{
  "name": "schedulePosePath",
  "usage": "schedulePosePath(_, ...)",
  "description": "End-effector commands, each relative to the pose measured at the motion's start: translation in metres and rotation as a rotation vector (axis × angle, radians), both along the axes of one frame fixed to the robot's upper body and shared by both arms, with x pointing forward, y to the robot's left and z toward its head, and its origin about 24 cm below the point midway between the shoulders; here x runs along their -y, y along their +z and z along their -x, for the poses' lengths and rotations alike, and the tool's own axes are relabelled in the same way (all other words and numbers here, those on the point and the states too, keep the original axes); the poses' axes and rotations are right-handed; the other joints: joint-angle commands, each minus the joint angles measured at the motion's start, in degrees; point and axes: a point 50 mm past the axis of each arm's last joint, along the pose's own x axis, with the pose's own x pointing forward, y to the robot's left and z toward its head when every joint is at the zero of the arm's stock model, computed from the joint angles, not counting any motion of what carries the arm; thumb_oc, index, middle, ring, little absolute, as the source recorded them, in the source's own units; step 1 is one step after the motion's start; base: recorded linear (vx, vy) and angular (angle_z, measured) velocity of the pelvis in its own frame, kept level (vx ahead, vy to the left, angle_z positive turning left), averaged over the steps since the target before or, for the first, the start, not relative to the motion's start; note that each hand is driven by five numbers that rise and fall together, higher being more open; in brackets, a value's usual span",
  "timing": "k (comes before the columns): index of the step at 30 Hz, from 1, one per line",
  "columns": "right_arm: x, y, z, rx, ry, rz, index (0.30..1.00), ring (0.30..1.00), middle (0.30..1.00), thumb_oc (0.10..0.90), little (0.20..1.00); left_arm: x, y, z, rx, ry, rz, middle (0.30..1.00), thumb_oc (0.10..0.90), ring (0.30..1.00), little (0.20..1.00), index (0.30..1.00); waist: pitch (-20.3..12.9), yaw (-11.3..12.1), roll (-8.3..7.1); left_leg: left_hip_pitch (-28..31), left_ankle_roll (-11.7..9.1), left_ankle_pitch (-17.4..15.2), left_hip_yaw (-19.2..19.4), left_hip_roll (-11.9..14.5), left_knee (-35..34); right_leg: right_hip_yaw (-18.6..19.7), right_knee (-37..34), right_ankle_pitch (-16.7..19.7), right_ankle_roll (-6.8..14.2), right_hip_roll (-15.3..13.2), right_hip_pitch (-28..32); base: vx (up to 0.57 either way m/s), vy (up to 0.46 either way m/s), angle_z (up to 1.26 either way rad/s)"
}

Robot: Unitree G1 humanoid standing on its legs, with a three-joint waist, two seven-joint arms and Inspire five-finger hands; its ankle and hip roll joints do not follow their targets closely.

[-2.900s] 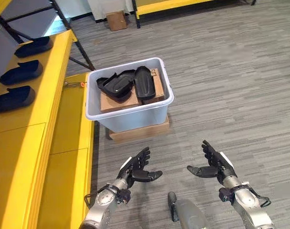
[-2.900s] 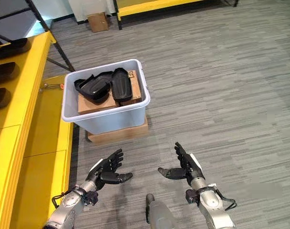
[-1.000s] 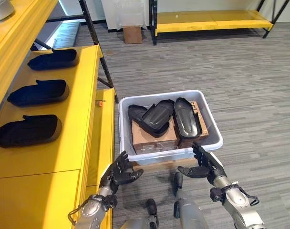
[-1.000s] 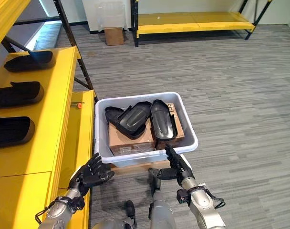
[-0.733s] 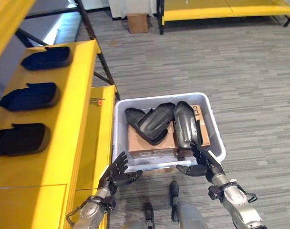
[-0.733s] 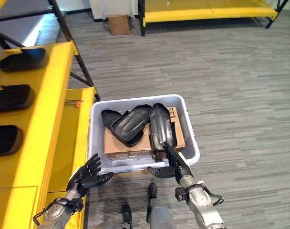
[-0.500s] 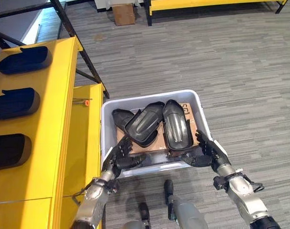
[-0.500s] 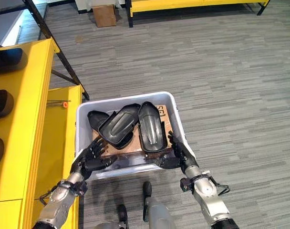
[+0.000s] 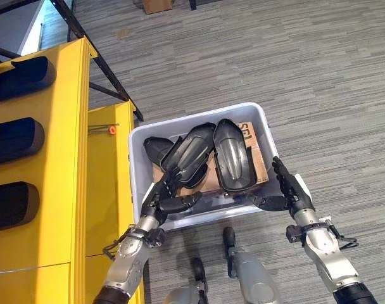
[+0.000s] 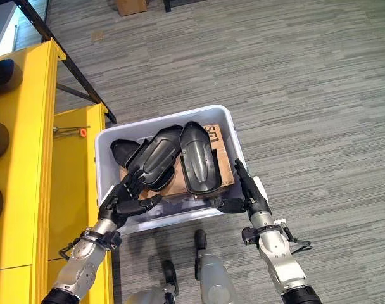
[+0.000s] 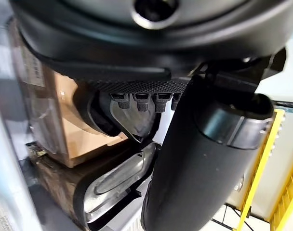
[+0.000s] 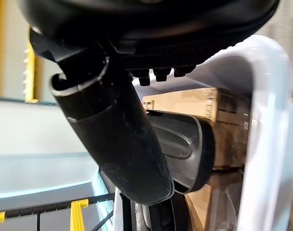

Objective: Move parts from the plastic box to the shelf.

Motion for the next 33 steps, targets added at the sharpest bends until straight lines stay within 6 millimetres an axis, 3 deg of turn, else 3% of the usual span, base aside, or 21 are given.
schedulePosePath(1,-0.02,0.06,-0.002,0.356,0.126,0.035,1.0,1.0,1.0,0.9,1.0,0.004,0.053,-0.004,0.308,-0.026,0.045,1.0,0.9,1.0,1.0,1.0,-4.4,-0.7,-0.49,3.2,-0.4,-8.3,3.3,2.3,7.6,2.6,6.2,-7.7,3.9,-3.0,-2.8,0.04,-0.136,0.07)
schedulePosePath(6,-0.022,0.072,-0.007,0.399,0.119,0.074,1.0,1.0,1.0,0.9,1.0,0.024,0.073,-0.009,0.357,-0.123,0.089,1.0,0.9,1.0,1.0,1.0,-4.3,-0.6,0.25,-0.3,-0.6,-6.9,5.1,1.4,18.4,0.9,5.6,-9.3,2.2,-3.1,-0.8,0.0,-0.14,0.18)
schedulePosePath(9,-0.023,0.079,-0.013,0.419,0.122,0.088,1.0,1.0,1.0,0.9,1.0,0.028,0.073,-0.01,0.342,-0.128,0.112,1.0,0.9,1.0,1.0,1.0,-4.1,-0.6,0.64,-1.5,-1.1,-5.3,5.4,3.3,14.9,1.2,5.2,-9.5,2.3,-3.2,-0.2,0.01,0.063,0.25)
schedulePosePath(10,-0.024,0.083,-0.014,0.419,0.126,0.096,1.0,1.0,1.0,0.9,1.0,0.029,0.07,-0.009,0.328,-0.129,0.124,1.0,0.9,1.0,1.0,1.0,-4.3,-1.0,1.13,-0.5,-2.2,-3.2,6.4,5.3,8.9,1.1,4.7,-9.6,2.8,-3.6,0.3,0.03,0.145,0.04)
schedulePosePath(12,-0.023,0.085,-0.015,0.418,0.127,0.099,1.0,1.0,1.0,0.9,1.0,0.029,0.068,-0.008,0.316,-0.134,0.149,1.0,0.9,1.0,1.0,1.0,-4.5,-1.3,1.4,0.0,-3.5,-0.3,7.2,7.5,5.2,1.0,3.9,-9.7,3.0,-4.1,1.2,0.06,0.196,0.35)
schedulePosePath(13,-0.022,0.087,-0.015,0.413,0.116,0.095,1.0,1.0,1.0,0.9,1.0,0.029,0.066,-0.006,0.318,-0.146,0.161,1.0,0.9,1.0,1.0,1.0,-4.5,-1.5,1.37,-0.9,-5.3,4.3,8.0,10.8,3.6,1.1,2.6,-9.9,3.0,-4.8,2.8,0.08,0.228,0.45)
schedulePosePath(15,-0.021,0.088,-0.017,0.408,0.102,0.099,1.0,1.0,1.0,0.9,1.0,0.031,0.063,-0.005,0.322,-0.165,0.176,1.0,0.9,1.0,1.0,1.0,-4.5,-1.5,1.26,-2.6,-6.8,8.4,8.6,14.1,3.3,1.4,1.1,-9.8,2.7,-5.3,4.1,0.08,0.191,0.22)
schedulePosePath(16,-0.02,0.088,-0.019,0.405,0.095,0.107,1.0,1.0,1.0,0.9,1.0,0.033,0.063,-0.005,0.326,-0.17,0.188,1.0,0.9,1.0,1.0,1.0,-4.0,-1.5,0.98,-3.2,-7.0,8.9,8.4,15.0,3.6,1.7,0.4,-10.0,2.8,-5.9,5.4,0.1,0.2,0.04)
schedulePosePath(17,-0.019,0.089,-0.022,0.398,0.102,0.108,1.0,1.0,1.0,0.9,1.0,0.035,0.062,-0.006,0.317,-0.169,0.202,1.0,0.9,1.0,1.0,1.0,-3.9,-1.2,0.81,-3.0,-6.8,7.2,7.6,14.3,3.2,2.3,-0.1,-9.9,3.1,-6.4,5.9,0.09,0.173,-0.07)
schedulePosePath(19,-0.019,0.09,-0.024,0.404,0.124,0.131,1.0,1.0,1.0,0.9,1.0,0.036,0.059,-0.007,0.292,-0.153,0.215,1.0,0.9,1.0,1.0,1.0,-3.8,-0.6,0.7,-3.3,-7.1,6.6,6.0,13.9,3.3,3.0,0.0,-9.8,3.4,-6.5,5.9,0.09,0.131,-0.22)
schedulePosePath(22,-0.02,0.092,-0.023,0.41,0.156,0.179,1.0,1.0,1.0,0.9,1.0,0.033,0.054,-0.006,0.256,-0.125,0.217,1.0,0.9,1.0,1.0,1.0,-3.9,-0.5,0.8,-2.7,-7.2,6.0,7.1,13.5,3.3,2.4,-0.5,-9.3,3.7,-6.8,6.4,0.11,0.158,-0.55)
schedulePosePath(27,-0.02,0.095,-0.028,0.377,0.185,0.134,1.0,1.0,1.0,0.9,1.0,0.024,0.041,-0.001,0.176,-0.115,0.25,1.0,0.9,1.0,1.0,1.0,-3.4,0.9,0.56,-2.5,-5.8,1.6,7.0,10.4,4.5,2.4,-1.1,-8.2,5.0,-7.5,7.6,0.1,0.091,-0.37)
schedulePosePath(33,-0.017,0.094,-0.031,0.387,0.12,0.095,1.0,1.0,1.0,0.9,1.0,0.022,0.045,0.005,0.194,-0.129,0.215,1.0,0.9,1.0,1.0,1.0,-3.1,2.1,-0.2,-2.2,-4.5,0.1,6.5,8.9,4.7,2.7,-2.2,-7.3,5.8,-7.3,8.6,0.08,0.008,0.13)
